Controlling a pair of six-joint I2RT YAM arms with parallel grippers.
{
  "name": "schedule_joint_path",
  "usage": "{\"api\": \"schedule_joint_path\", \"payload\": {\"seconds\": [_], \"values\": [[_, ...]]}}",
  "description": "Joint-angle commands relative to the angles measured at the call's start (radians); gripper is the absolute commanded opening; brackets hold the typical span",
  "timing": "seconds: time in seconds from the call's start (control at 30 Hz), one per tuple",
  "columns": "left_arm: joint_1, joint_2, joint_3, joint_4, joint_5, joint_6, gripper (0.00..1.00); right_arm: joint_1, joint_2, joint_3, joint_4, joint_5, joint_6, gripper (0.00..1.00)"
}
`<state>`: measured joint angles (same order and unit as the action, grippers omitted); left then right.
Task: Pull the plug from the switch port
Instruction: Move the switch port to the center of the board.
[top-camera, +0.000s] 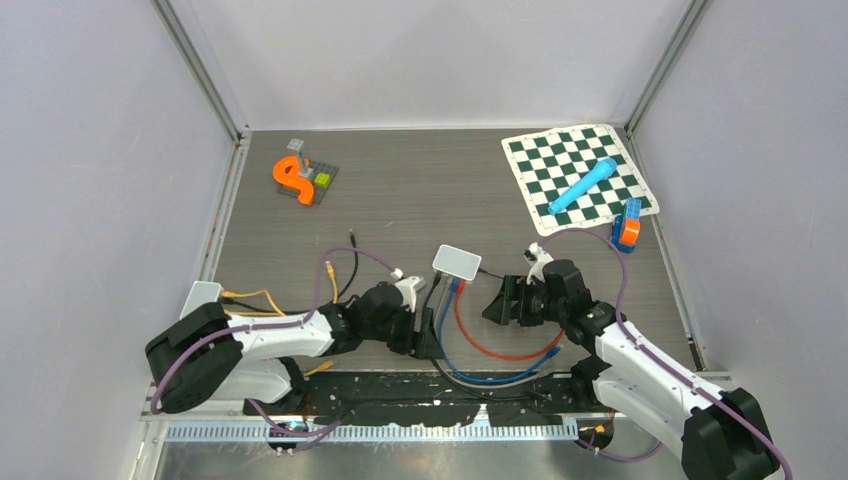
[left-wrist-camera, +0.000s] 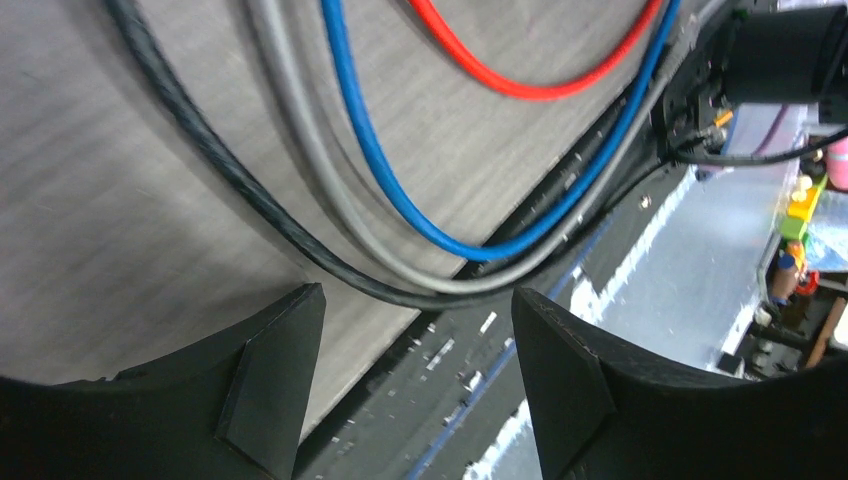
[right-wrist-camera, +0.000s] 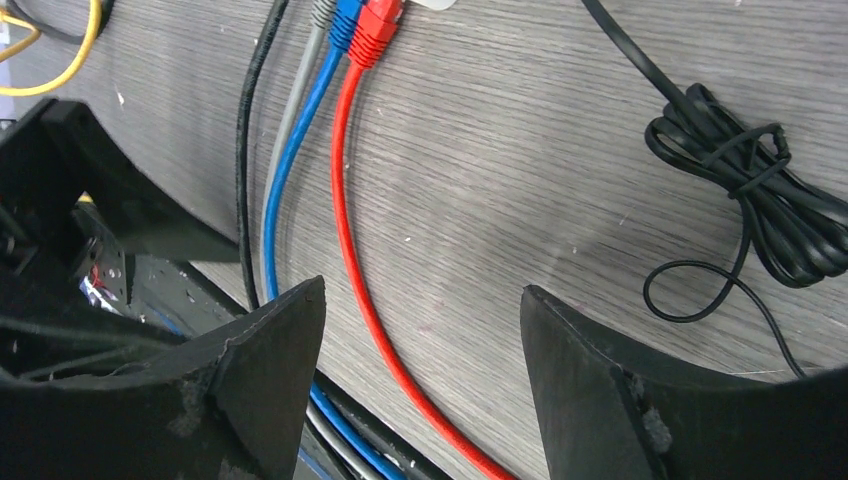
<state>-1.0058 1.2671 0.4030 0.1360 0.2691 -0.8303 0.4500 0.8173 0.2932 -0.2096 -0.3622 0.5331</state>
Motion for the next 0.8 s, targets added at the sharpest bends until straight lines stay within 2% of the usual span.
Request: {"api": "schedule_joint_path", "payload": {"seconds": [0.0,0.43,0.77], "values": [[-0.046,0.014,0.006,0.029,0.007,-0.076,0.71,0.004,0.028,0.01,0.03,0.036,0.008,0.77],[-0.08,0.23,0.098,0.246,0.1,-0.135,0.7,0.004,0.035,0.019,0.014,0.133,0.013,0.77],[-0.08,0.332,0.207,0.254,0.154,-0.118,0.68,0.004,0.059,0.084,-0.041,0.226,-0.033,0.78]]}}
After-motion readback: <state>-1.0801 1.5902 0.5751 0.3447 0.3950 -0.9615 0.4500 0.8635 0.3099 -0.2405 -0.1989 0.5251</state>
